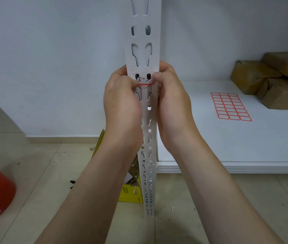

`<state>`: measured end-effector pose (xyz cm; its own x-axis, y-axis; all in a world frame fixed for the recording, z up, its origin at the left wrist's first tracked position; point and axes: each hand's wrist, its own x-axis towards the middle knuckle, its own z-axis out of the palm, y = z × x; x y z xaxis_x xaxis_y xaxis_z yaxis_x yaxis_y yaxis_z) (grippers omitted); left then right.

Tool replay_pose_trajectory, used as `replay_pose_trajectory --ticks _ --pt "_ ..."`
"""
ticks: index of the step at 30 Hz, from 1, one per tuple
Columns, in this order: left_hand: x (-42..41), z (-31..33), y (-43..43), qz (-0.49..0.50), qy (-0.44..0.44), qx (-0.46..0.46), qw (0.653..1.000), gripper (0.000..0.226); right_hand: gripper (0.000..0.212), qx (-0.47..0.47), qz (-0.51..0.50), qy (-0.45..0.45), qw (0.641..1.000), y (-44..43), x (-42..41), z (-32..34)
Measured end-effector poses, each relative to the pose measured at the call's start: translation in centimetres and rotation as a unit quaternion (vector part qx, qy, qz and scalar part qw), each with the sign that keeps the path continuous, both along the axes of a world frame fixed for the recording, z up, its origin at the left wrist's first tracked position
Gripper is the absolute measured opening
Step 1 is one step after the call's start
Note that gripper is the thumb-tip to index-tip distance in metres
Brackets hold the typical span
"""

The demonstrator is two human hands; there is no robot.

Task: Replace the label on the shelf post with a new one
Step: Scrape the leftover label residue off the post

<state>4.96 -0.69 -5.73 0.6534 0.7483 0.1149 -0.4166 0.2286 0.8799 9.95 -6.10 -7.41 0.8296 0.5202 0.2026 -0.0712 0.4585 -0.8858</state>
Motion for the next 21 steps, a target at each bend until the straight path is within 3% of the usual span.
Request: replay_pose_trajectory --ticks 11,15,18,21 --pt "0.87 -0.66 0.12 0.006 -0.019 0.009 1.000 0.045 0.030 0.006 -0.004 0.001 1.000 0.14 0.06 0.05" --pt "0.93 -0.53 0.32 -0.014 -0.032 0.003 0.999 0.031 0.030 0.005 -0.005 0.001 1.000 0.14 0.02 0.08" --pt "0.82 -0.63 -0.15 0.012 0.017 0.038 0.999 0.048 0.031 -0.002 0.002 -0.005 1.000 -0.05 0.02 0.07" --pt "0.76 -0.95 0.03 0.000 0.014 0.026 1.000 0.055 0.028 0.005 0.013 -0.002 1.000 -0.09 0.13 0.04"
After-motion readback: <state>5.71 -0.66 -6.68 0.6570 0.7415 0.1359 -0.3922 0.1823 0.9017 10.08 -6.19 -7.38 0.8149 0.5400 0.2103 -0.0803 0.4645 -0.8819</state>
